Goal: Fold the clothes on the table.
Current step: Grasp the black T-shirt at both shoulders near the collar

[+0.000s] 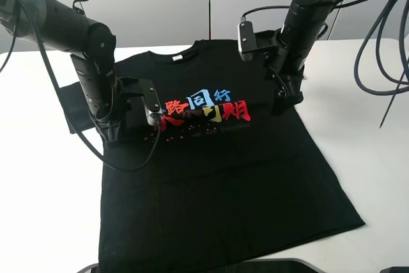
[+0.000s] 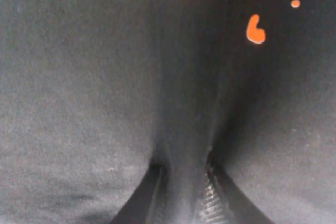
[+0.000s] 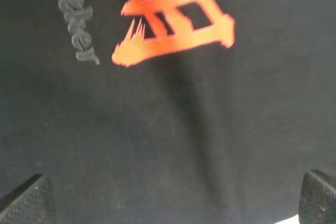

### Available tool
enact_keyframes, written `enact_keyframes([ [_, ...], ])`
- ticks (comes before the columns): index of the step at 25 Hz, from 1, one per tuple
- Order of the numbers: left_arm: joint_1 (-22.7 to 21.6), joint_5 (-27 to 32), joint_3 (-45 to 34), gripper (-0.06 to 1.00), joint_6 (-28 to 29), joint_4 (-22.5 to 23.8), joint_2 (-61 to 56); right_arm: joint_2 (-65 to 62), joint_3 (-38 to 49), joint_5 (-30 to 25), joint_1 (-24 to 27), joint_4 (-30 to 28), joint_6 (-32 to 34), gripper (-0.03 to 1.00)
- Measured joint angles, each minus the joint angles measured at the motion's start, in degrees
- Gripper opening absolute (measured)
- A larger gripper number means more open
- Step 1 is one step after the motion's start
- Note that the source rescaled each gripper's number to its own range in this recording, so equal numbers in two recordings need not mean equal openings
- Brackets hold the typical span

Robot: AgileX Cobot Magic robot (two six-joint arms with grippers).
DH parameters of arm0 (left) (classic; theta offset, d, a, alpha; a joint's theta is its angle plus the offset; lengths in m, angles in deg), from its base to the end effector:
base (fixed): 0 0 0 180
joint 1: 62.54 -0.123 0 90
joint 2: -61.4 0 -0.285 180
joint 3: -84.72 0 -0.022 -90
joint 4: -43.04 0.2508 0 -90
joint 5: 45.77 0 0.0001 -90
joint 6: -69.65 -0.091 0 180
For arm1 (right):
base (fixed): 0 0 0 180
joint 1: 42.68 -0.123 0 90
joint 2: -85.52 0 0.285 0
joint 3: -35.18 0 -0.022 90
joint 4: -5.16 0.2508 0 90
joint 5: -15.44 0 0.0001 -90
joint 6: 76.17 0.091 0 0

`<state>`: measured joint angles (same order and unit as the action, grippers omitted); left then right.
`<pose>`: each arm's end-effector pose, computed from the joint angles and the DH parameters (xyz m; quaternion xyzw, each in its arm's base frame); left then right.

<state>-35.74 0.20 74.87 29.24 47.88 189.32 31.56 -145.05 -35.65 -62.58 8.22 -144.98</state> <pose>0.3186 -0.1547 0.0863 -0.5779 -0.8149 -0.0253 0.0359 0.3643 0.1359 0.1338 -0.6870 0.7258 0.0081 0.0334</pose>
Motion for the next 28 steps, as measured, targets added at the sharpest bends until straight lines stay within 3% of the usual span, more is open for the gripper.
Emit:
enact_keyframes([
  [11, 0.0, 0.1, 0.0, 0.28, -0.2, -0.2, 0.0, 4.8, -2.1, 2.9, 0.0, -3.1, 0.8, 1.00],
  [28, 0.0, 0.1, 0.0, 0.28, -0.2, -0.2, 0.0, 7.7, -2.9, 2.2, 0.0, -1.9, 2.8, 1.00],
])
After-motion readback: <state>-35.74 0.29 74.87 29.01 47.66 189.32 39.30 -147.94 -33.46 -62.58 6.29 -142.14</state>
